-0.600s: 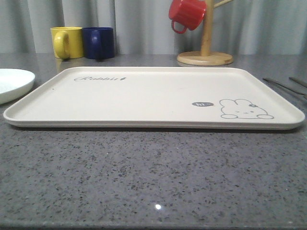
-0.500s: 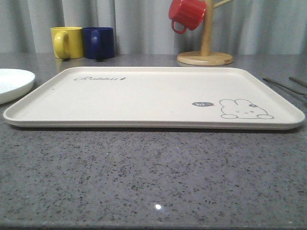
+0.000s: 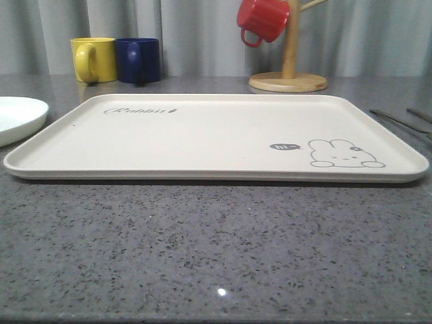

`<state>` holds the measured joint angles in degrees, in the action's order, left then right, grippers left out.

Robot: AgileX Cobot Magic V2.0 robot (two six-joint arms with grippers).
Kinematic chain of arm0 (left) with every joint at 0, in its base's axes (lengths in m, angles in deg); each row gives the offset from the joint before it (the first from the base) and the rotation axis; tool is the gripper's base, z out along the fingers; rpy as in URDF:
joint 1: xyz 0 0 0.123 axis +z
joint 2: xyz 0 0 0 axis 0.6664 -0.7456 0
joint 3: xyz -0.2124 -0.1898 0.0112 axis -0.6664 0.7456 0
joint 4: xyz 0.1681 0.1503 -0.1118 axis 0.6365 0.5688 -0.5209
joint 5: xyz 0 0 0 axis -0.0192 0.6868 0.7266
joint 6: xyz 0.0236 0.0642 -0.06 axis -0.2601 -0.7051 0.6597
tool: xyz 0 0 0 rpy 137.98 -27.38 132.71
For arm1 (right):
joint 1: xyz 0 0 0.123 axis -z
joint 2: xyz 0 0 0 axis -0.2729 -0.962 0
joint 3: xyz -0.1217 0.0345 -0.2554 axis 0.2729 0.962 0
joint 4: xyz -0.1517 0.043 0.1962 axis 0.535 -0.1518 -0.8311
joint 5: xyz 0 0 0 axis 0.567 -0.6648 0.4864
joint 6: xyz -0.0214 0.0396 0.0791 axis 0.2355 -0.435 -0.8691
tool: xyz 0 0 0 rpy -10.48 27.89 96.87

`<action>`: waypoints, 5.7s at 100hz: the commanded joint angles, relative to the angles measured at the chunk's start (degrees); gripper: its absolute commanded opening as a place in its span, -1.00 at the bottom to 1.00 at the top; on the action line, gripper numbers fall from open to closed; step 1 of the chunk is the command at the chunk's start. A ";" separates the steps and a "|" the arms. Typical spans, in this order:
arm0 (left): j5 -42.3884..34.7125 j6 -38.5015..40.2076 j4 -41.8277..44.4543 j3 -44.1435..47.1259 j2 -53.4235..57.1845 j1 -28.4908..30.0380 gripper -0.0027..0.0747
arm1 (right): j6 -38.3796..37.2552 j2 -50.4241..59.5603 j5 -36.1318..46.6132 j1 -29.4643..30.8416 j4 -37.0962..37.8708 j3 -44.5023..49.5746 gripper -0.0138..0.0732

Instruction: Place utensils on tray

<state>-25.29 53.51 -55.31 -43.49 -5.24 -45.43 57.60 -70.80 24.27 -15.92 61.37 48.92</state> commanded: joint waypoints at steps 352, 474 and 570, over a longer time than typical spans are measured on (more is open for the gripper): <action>42.94 -0.02 -1.71 -68.56 -93.48 14.75 -0.90 | 0.44 1.02 4.80 0.30 -0.01 -1.00 -0.84; 48.18 -20.20 -34.74 -73.38 -80.29 7.53 -0.98 | 0.44 1.02 4.80 0.30 -0.01 -1.00 -0.84; 48.86 -19.51 -32.97 -82.98 -103.08 -7.43 -0.97 | 0.44 1.02 4.80 0.30 -0.01 -1.00 -0.84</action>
<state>24.75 33.62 -86.86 -124.51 -110.50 -52.34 57.60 -70.80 24.27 -15.92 61.37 48.92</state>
